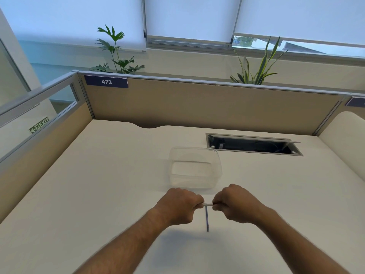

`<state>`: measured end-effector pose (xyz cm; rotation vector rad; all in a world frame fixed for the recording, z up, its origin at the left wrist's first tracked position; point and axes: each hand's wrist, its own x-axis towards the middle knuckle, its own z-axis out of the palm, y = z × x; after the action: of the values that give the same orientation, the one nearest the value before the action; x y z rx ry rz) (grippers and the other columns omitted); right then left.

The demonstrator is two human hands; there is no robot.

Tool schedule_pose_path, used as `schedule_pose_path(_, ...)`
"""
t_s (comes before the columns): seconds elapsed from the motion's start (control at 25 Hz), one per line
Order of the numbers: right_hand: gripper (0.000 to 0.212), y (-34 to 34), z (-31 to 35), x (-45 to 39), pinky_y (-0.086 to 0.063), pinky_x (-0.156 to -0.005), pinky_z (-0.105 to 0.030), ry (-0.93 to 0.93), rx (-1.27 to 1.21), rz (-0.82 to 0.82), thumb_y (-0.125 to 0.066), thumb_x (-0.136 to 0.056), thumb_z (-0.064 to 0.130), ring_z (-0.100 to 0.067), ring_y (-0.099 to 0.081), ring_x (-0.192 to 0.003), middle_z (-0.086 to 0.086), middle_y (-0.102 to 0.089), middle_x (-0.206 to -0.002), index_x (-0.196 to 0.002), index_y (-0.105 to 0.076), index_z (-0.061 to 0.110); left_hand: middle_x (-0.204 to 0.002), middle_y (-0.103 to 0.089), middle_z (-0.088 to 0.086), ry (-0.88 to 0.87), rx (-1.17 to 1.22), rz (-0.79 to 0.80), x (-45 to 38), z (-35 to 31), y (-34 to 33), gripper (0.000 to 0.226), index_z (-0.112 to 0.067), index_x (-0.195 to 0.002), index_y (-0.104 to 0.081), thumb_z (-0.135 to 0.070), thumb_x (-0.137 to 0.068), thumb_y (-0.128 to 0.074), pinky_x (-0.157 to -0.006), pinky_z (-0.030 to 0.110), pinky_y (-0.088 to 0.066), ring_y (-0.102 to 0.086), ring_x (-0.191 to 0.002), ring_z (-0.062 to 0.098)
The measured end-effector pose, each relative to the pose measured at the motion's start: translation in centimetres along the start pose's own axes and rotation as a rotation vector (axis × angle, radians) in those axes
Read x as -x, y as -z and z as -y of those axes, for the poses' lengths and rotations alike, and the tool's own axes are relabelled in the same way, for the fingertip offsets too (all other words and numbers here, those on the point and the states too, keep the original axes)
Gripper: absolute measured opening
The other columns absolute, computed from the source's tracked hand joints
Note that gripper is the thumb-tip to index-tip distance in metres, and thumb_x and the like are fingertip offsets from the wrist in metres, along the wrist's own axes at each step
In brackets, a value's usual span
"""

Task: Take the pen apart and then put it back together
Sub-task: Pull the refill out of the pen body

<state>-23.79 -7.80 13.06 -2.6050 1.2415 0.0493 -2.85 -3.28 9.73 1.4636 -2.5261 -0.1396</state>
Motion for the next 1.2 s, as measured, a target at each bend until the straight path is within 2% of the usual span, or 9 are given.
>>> schedule_pose_path(0.12, 0.013, -0.2, 0.0, 0.4, -0.053, -0.066, -0.028, -0.066, -0.057, -0.126, -0.071, -0.082, 0.030, -0.014, -0.064, -0.074, 0.007, -0.077, -0.079, -0.092, -0.079, 0.028, -0.078, -0.069, 0.000, 0.013, 0.007, 0.005, 0.1, 0.3, 0.0, 0.013, -0.024, -0.095, -0.063, -0.022, -0.094, -0.050, -0.057, 0.029, -0.043, -0.059, -0.067, 0.023)
schedule_pose_path(0.24, 0.002, -1.0, 0.4, 0.8, -0.053, -0.061, -0.030, -0.081, -0.086, -0.303, -0.075, -0.074, 0.022, -0.015, -0.064, -0.069, 0.006, -0.074, -0.072, -0.075, -0.075, 0.022, -0.080, -0.071, 0.000, 0.020, 0.031, -0.004, 0.0, 0.5, -0.1, 0.014, -0.024, -0.096, -0.064, -0.021, -0.093, -0.051, -0.059, 0.030, -0.045, -0.059, -0.068, 0.023)
schedule_pose_path(0.4, 0.016, -1.9, 0.4, 1.1, -0.044, -0.056, -0.027, -0.135, -0.139, -0.399, -0.082, -0.069, 0.020, -0.013, -0.054, -0.066, 0.011, -0.064, -0.065, -0.069, -0.066, 0.019, -0.082, -0.071, 0.000, 0.031, 0.052, -0.026, 0.3, 0.7, -0.2, 0.015, -0.024, -0.097, -0.064, -0.023, -0.093, -0.050, -0.059, 0.028, -0.043, -0.060, -0.070, 0.024)
schedule_pose_path(0.48, 0.019, -2.1, -0.1, 1.2, -0.046, -0.057, -0.028, -0.164, -0.219, -0.443, -0.086, -0.067, 0.019, -0.013, -0.056, -0.066, 0.014, -0.059, -0.066, -0.066, -0.067, 0.019, -0.083, -0.072, -0.001, 0.038, 0.056, -0.039, 0.5, 1.0, -0.5, 0.015, -0.025, -0.097, -0.064, -0.025, -0.094, -0.049, -0.058, 0.027, -0.041, -0.060, -0.070, 0.023)
schedule_pose_path(0.64, 0.019, -2.6, -1.1, 1.3, -0.046, -0.057, -0.026, -0.254, -0.426, -0.523, -0.091, -0.061, 0.012, -0.011, -0.059, -0.063, 0.007, -0.062, -0.071, -0.064, -0.074, 0.019, -0.082, -0.072, -0.002, 0.068, 0.063, -0.086, 0.8, 1.6, -1.0, 0.016, -0.025, -0.096, -0.063, -0.029, -0.094, -0.047, -0.057, 0.026, -0.040, -0.060, -0.067, 0.024)
schedule_pose_path(0.8, 0.015, -4.1, -2.3, 1.4, -0.048, -0.057, -0.019, -0.494, -0.555, -0.470, -0.090, -0.064, 0.019, -0.006, -0.066, -0.060, 0.009, -0.069, -0.063, -0.072, -0.077, 0.022, -0.081, -0.071, -0.003, 0.140, 0.116, -0.147, 1.3, 2.0, -1.6, 0.015, -0.024, -0.092, -0.059, -0.033, -0.095, -0.047, -0.058, 0.032, -0.051, -0.061, -0.066, 0.024)
schedule_pose_path(0.92, 0.017, -5.8, -3.1, 1.4, -0.044, -0.057, -0.016, -0.615, -0.490, -0.383, -0.086, -0.067, 0.026, -0.005, -0.066, -0.064, 0.012, -0.069, -0.064, -0.079, -0.078, 0.019, -0.078, -0.070, -0.003, 0.207, 0.178, -0.206, 1.7, 2.0, -1.9, 0.012, -0.025, -0.093, -0.059, -0.034, -0.095, -0.051, -0.057, 0.032, -0.050, -0.059, -0.064, 0.024)
schedule_pose_path(1.08, 0.015, -8.3, -3.0, 1.5, -0.036, -0.045, -0.017, -0.710, -0.377, -0.323, -0.078, -0.071, 0.029, -0.007, -0.061, -0.055, 0.009, -0.068, -0.057, -0.063, -0.073, 0.018, -0.076, -0.069, -0.003, 0.255, 0.223, -0.234, 1.9, 1.8, -2.1, 0.009, -0.026, -0.092, -0.057, -0.032, -0.095, -0.052, -0.056, 0.036, -0.051, -0.057, -0.062, 0.024)
schedule_pose_path(1.2, 0.023, -10.1, -3.0, 1.6, -0.043, -0.049, -0.022, -0.778, -0.343, -0.295, -0.073, -0.074, 0.034, -0.014, -0.062, -0.057, 0.006, -0.066, -0.056, -0.060, -0.067, 0.017, -0.073, -0.069, -0.003, 0.292, 0.273, -0.255, 1.9, 1.6, -2.4, 0.006, -0.026, -0.091, -0.056, -0.029, -0.095, -0.054, -0.057, 0.038, -0.051, -0.058, -0.063, 0.025)
